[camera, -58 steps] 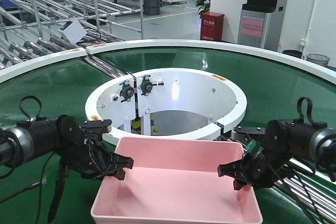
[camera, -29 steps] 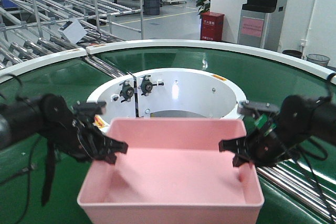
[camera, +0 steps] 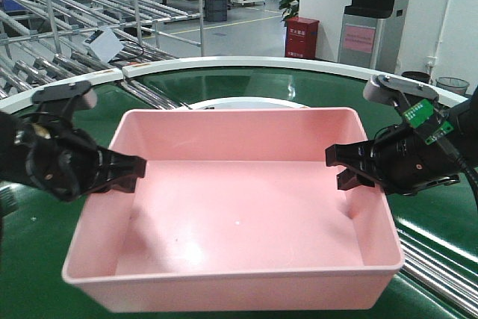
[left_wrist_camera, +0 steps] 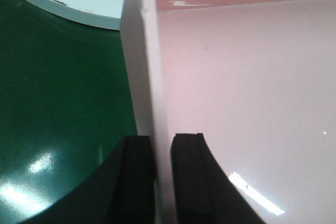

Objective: Grab pink bin and stack on right shelf
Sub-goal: 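Lift the pink bin off the conveyor with both grippers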

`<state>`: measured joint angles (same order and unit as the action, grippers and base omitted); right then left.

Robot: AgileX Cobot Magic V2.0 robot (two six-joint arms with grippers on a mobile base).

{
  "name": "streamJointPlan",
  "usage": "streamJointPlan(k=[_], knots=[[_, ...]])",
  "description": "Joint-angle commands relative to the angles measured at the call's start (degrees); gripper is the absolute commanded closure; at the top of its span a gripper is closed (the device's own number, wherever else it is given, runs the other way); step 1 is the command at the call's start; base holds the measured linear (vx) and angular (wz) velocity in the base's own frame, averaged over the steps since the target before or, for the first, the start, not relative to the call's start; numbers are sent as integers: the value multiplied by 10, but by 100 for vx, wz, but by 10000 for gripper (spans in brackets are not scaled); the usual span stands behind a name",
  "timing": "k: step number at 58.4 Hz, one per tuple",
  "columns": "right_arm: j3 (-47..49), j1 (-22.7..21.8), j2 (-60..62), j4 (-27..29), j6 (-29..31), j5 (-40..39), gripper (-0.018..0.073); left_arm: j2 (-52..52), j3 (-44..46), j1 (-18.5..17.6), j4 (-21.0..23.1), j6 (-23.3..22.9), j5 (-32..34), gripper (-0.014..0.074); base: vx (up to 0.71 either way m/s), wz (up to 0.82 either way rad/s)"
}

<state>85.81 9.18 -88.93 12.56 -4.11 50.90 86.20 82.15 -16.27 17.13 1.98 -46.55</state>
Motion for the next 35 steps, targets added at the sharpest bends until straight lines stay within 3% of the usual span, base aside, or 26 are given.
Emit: streamJointPlan(k=[1, 14, 35], knots=[[20, -6, 31, -30, -3, -43, 568, -62, -13, 1, 5, 5, 42, 599, 0, 0], [16, 47, 44, -68, -35, -47, 568, -100, -25, 1, 12, 4, 60, 599, 0, 0], [16, 54, 44, -70, -41, -25, 568, -118, -25, 1, 11, 6, 63, 599, 0, 0]])
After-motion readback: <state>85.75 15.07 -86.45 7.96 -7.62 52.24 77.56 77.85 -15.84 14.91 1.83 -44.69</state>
